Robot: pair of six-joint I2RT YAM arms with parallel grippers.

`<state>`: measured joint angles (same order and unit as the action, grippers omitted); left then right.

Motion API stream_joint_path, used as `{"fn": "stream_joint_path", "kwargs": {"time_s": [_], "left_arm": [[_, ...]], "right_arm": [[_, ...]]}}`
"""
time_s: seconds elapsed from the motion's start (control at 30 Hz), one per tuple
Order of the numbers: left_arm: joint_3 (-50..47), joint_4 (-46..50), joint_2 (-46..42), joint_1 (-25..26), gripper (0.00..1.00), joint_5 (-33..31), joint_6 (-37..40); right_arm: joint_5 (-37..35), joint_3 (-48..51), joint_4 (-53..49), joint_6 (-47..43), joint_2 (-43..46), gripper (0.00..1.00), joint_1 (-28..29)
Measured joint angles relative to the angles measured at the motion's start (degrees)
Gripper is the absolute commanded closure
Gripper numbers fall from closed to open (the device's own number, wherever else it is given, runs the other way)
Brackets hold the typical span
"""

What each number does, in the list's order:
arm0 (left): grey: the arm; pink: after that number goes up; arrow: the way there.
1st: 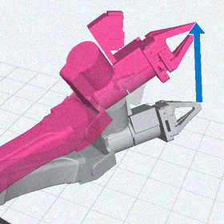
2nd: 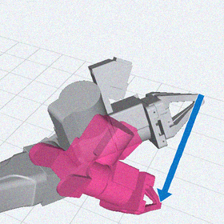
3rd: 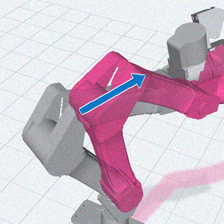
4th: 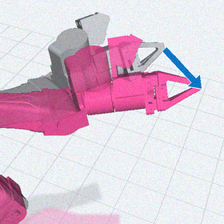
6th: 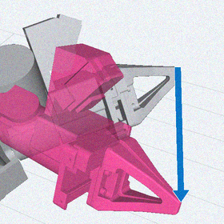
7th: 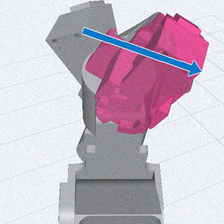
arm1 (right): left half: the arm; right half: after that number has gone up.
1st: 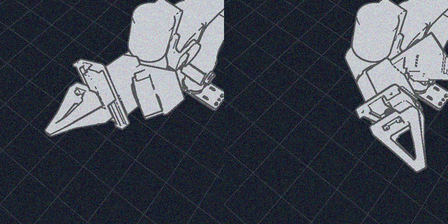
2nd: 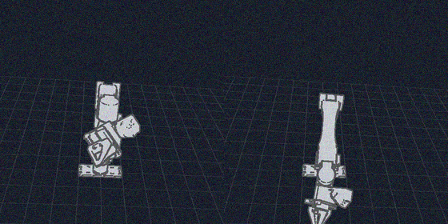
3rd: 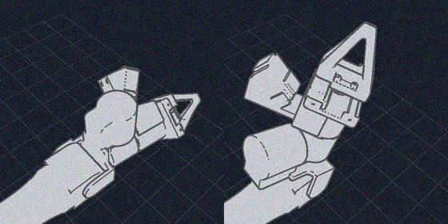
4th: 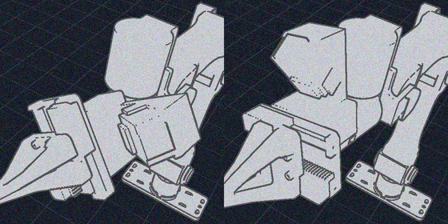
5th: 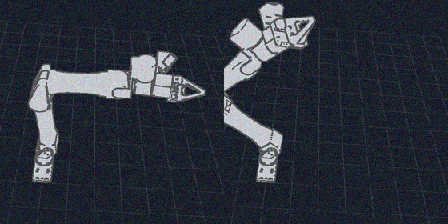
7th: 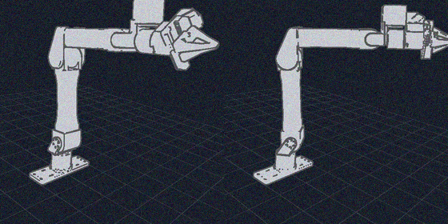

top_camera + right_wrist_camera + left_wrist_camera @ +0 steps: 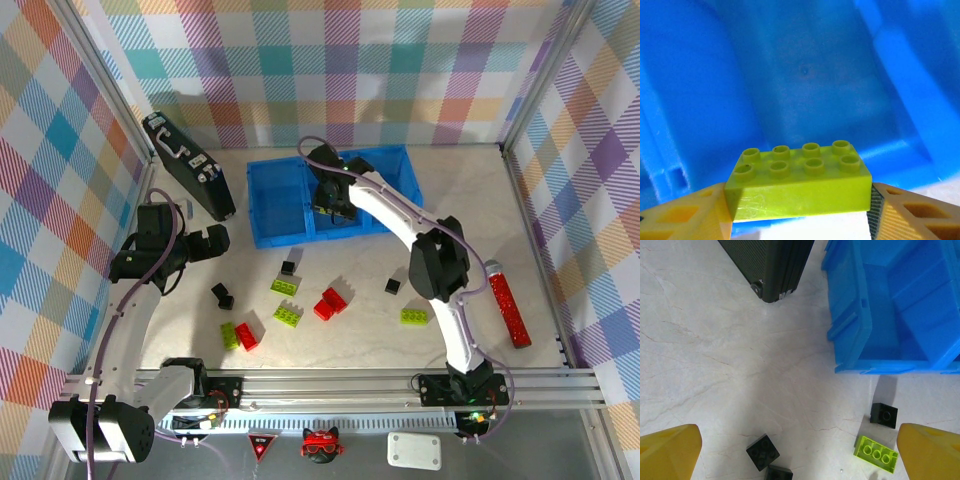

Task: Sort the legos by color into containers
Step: Place the lego in the container.

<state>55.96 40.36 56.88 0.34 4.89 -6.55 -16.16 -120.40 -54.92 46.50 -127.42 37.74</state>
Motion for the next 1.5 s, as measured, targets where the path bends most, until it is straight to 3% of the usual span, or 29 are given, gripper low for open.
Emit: {"fn": "stream_joint_path", "kwargs": {"time_s": [0.5, 0.83, 1.23, 1.5], "left_arm": [[0.0, 0.0, 0.0, 0.0, 0.0, 0.0, 0.0], [0.0, 0.0, 0.0, 0.0, 0.0, 0.0, 0.0], [0.0, 0.0, 0.0, 0.0, 0.0, 0.0, 0.0], [0.0, 0.0, 0.0, 0.0, 0.0, 0.0, 0.0]], "right_arm": [[1.9, -3.9, -0.7, -0.4, -7.4, 0.29, -2.3], [2.1, -3.9, -0.7, -0.5, -7.1, 0.25, -2.3], [2.1, -3.5, -3.0, -0.7, 1.9, 0.24, -2.3], [2.4, 8.2, -1.2, -3.8, 16.7, 0.24, -2.2]]}}
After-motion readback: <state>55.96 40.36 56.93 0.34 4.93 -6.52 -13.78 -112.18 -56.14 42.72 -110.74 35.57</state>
